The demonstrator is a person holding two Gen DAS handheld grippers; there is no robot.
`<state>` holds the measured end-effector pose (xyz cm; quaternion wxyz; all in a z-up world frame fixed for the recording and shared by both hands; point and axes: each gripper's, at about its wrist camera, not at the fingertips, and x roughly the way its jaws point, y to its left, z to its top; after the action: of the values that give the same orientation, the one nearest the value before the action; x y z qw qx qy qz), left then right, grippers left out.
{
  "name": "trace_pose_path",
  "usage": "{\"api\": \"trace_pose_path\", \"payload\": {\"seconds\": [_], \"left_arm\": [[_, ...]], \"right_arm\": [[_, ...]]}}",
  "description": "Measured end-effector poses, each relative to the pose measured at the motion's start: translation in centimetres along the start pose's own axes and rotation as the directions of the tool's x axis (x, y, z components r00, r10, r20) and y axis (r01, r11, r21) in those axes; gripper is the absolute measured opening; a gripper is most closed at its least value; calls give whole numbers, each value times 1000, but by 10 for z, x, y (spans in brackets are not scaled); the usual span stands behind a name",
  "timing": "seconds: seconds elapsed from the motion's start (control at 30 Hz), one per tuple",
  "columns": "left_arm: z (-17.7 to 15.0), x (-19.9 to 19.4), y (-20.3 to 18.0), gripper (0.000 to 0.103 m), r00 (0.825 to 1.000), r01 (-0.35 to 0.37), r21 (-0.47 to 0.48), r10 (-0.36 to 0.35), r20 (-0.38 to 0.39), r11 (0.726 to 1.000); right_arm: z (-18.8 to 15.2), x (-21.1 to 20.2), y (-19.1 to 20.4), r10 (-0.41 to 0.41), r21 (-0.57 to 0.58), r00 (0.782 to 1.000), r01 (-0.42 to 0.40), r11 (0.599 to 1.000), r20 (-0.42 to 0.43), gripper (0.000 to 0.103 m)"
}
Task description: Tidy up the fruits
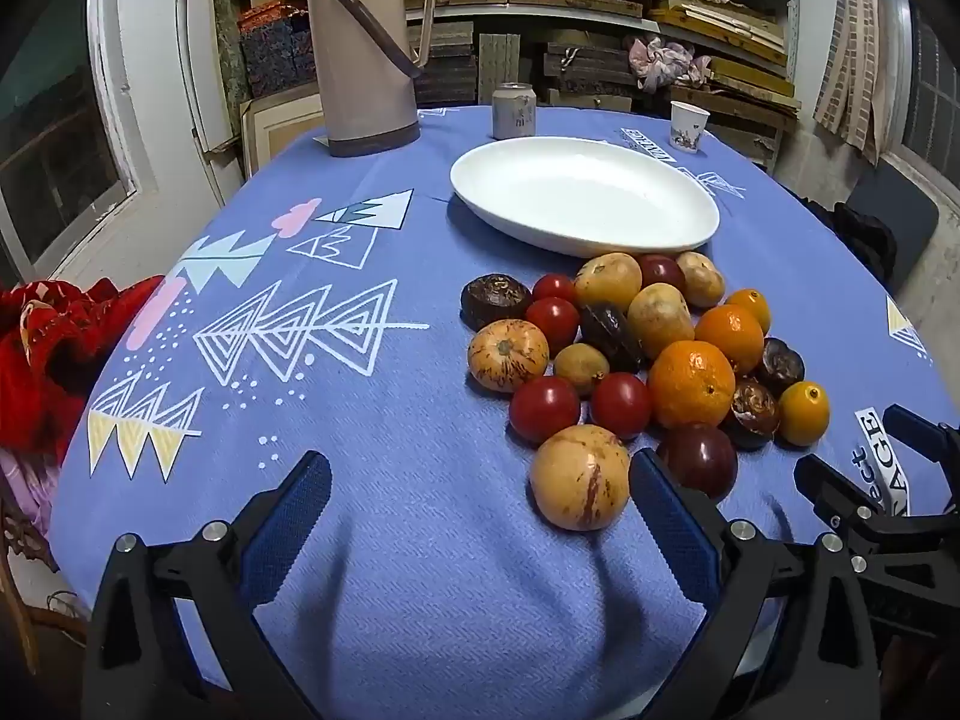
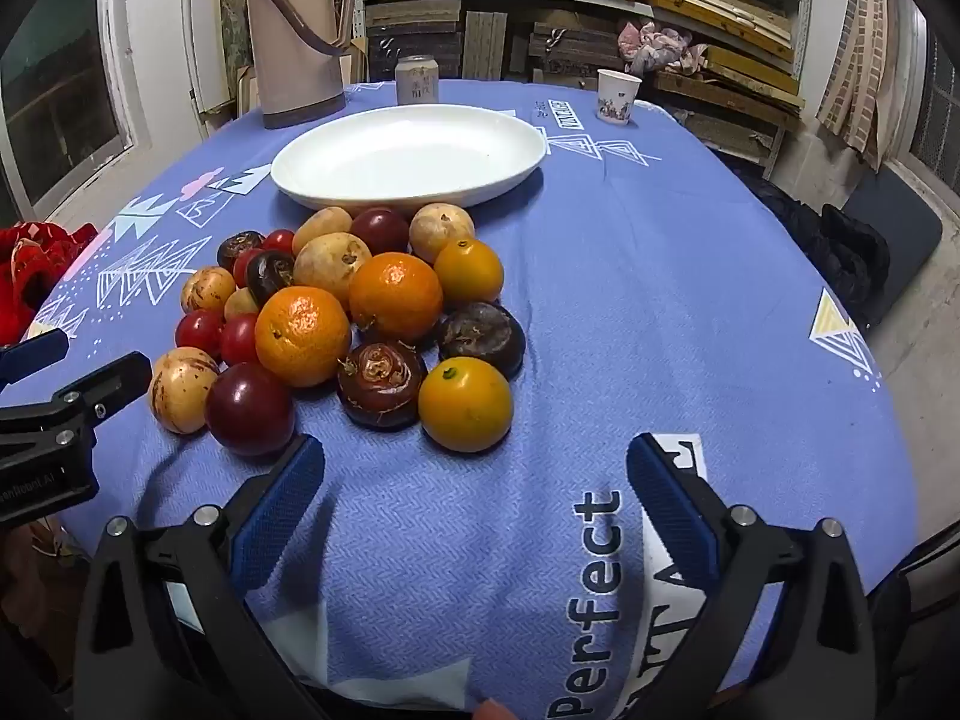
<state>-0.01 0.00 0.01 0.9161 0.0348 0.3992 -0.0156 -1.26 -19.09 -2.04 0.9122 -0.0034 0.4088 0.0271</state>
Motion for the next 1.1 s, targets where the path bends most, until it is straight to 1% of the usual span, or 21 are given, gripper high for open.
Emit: {"api": "trace_pose_path", "payload": {"seconds": [0.27, 0.37, 0.67, 0.8, 1.1], "left_arm": [[0, 1, -4, 100, 1000, 17, -4, -17, -14, 1000], [0, 0, 2, 100, 1000, 24, -14, -24, -15, 1000], [-3, 0, -1, 100, 1000, 17, -9, -18, -14, 1000], [-3, 0, -1, 100, 1000, 19, -7, -19, -17, 1000], [-3, 1, 0, 100, 1000, 19, -11, -19, -23, 1000]], "right_arm": [[0, 0, 0, -10, 0, 1000, 9, 1000, -2, 99], [0, 0, 1, -5, -4, 1000, 5, 1000, -2, 99], [0, -2, -1, -8, 2, 1000, 7, 1000, 7, 99], [1, -10, -5, -10, 16, 1000, 10, 1000, 23, 99], [3, -7, -1, -3, 9, 1000, 3, 1000, 22, 99]]}}
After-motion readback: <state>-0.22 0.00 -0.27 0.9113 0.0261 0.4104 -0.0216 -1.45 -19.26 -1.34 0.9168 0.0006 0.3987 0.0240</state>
